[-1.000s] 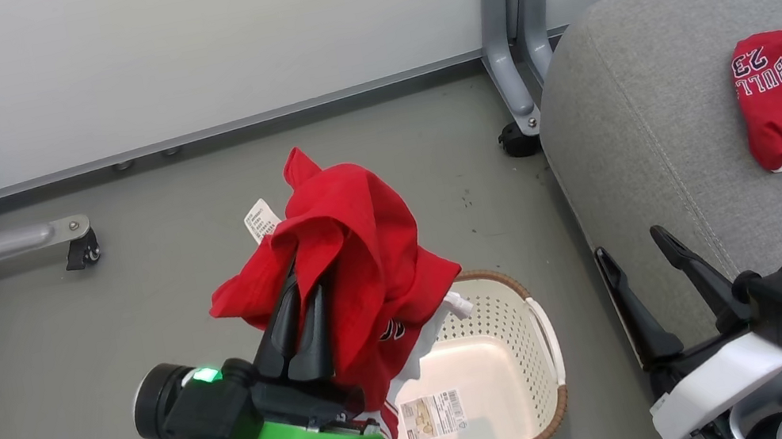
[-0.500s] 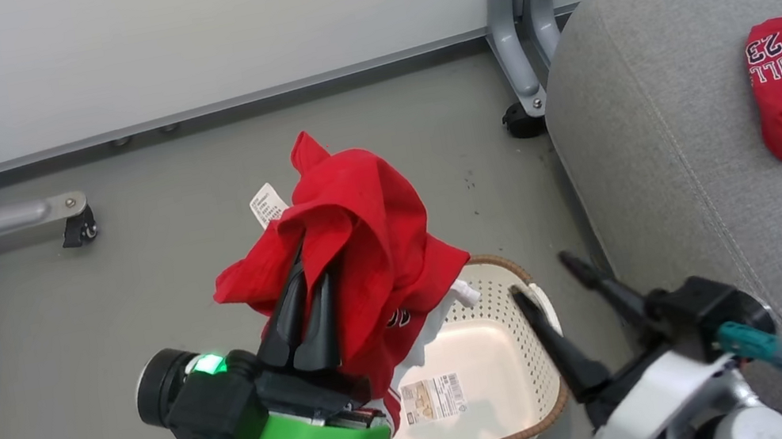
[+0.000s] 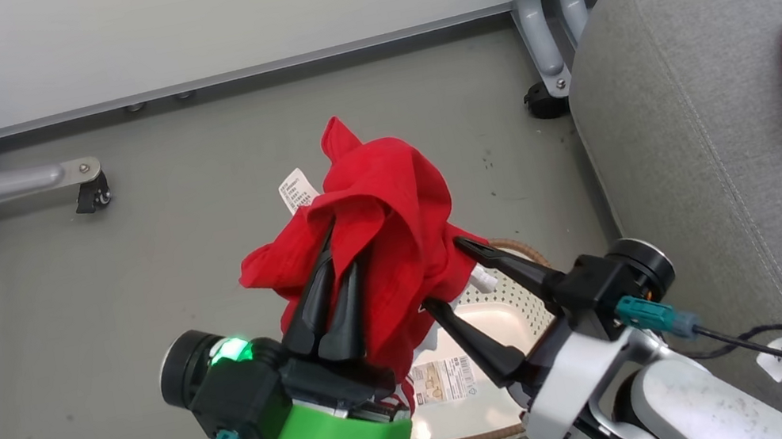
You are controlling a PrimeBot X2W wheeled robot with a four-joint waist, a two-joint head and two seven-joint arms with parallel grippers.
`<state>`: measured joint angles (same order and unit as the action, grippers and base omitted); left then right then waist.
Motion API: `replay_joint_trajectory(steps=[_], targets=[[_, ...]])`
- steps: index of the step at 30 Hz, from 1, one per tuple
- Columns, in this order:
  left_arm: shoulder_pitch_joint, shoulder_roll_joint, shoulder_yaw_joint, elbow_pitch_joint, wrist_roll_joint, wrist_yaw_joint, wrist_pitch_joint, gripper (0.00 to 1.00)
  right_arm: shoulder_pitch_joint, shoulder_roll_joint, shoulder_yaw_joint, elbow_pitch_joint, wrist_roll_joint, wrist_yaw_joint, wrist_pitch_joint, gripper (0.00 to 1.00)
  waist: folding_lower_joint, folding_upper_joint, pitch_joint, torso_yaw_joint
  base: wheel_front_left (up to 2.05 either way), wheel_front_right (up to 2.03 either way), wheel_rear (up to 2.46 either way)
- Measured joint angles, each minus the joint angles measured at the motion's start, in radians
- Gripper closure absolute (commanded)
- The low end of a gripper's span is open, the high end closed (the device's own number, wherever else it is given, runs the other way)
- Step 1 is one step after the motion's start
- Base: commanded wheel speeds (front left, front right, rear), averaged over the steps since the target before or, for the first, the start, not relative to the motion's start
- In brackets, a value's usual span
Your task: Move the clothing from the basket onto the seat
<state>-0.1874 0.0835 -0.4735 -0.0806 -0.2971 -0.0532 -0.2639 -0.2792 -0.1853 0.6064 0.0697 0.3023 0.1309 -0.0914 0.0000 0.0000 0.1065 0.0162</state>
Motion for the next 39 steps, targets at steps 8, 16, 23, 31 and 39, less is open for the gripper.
replay_joint_trajectory(steps=[8, 16, 23, 31, 39], targets=[[-0.012, -0.007, -0.011, 0.004, 0.0, -0.009, 0.0, 1.0, -0.116, 0.001, 0.082, 0.088, 0.02, 0.0, -0.036, 0.0, 0.0, 0.0, 0.012, 0.017, 0.0, 0.0, 0.0], [-0.014, -0.011, -0.021, 0.01, 0.0, -0.013, 0.0, 1.0, -0.202, 0.029, 0.142, 0.155, 0.058, 0.0, -0.071, 1.0, 0.0, 0.0, 0.023, 0.023, 0.0, 0.0, 0.0], [-0.017, -0.014, -0.021, 0.016, 0.0, -0.016, 0.0, 1.0, -0.227, 0.035, 0.173, 0.189, 0.086, 0.0, -0.1, 1.0, 0.0, 0.0, 0.025, 0.023, 0.0, 0.0, 0.0], [-0.017, -0.016, -0.018, 0.018, 0.001, -0.016, 0.0, 1.0, -0.238, 0.033, 0.185, 0.202, 0.101, 0.0, -0.11, 1.0, 0.0, 0.0, 0.022, 0.021, 0.0, 0.0, 0.0], [-0.017, -0.017, -0.014, 0.024, 0.009, -0.012, 0.0, 0.51, -0.24, 0.029, 0.189, 0.211, 0.113, 0.0, -0.117, 1.0, 0.0, 0.0, 0.021, 0.025, 0.0, 0.0, 0.0]])
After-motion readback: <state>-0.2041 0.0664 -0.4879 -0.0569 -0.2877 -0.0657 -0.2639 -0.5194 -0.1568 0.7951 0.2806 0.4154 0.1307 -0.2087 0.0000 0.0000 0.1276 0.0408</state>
